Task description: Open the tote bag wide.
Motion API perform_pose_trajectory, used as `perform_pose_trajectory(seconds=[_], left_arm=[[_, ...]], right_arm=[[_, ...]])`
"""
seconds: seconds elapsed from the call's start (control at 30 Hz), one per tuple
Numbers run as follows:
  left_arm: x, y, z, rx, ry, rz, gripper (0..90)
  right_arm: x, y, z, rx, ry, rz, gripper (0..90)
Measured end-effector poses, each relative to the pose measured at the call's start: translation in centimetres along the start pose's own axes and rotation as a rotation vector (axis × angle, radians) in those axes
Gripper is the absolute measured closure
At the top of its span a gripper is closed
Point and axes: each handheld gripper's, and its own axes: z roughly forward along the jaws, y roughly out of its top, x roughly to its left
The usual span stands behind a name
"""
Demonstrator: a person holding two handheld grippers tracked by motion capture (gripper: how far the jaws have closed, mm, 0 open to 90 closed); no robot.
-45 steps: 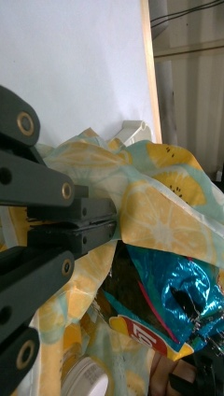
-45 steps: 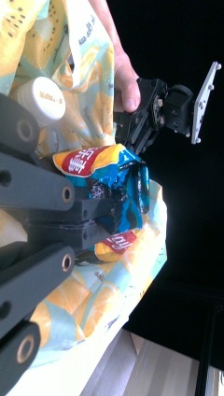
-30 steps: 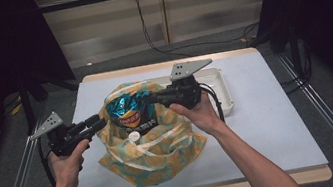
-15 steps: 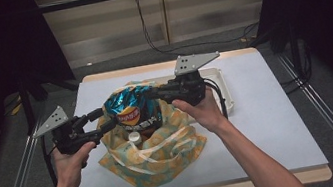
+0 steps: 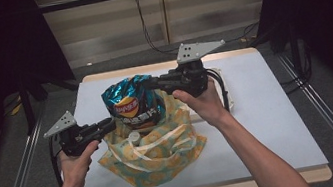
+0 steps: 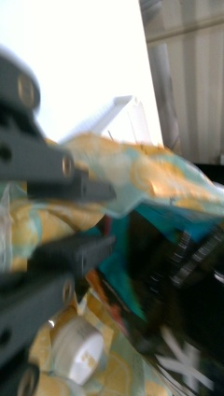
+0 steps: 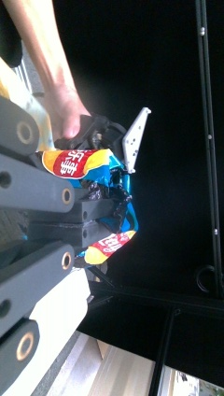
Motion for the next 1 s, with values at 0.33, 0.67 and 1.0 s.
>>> perform_pose_trajectory(seconds=[0.33,0.67,1.0], left_arm=[[-1.0,-1.0,0.6,0.116,-0.032,0.035,90.0],[-2.0,-2.5,0.3,0.132,-0.081,0.034,89.8],[-2.9,-2.6,0.2,0.098,-0.083,0.034,88.1]], right_arm=[[0.2,1.5,-0.2,-0.018,-0.009,-0.008,90.0],[-0.1,3.2,-0.3,-0.049,-0.035,-0.001,90.0],[0.6,4.9,0.7,-0.074,-0.034,-0.015,90.0]])
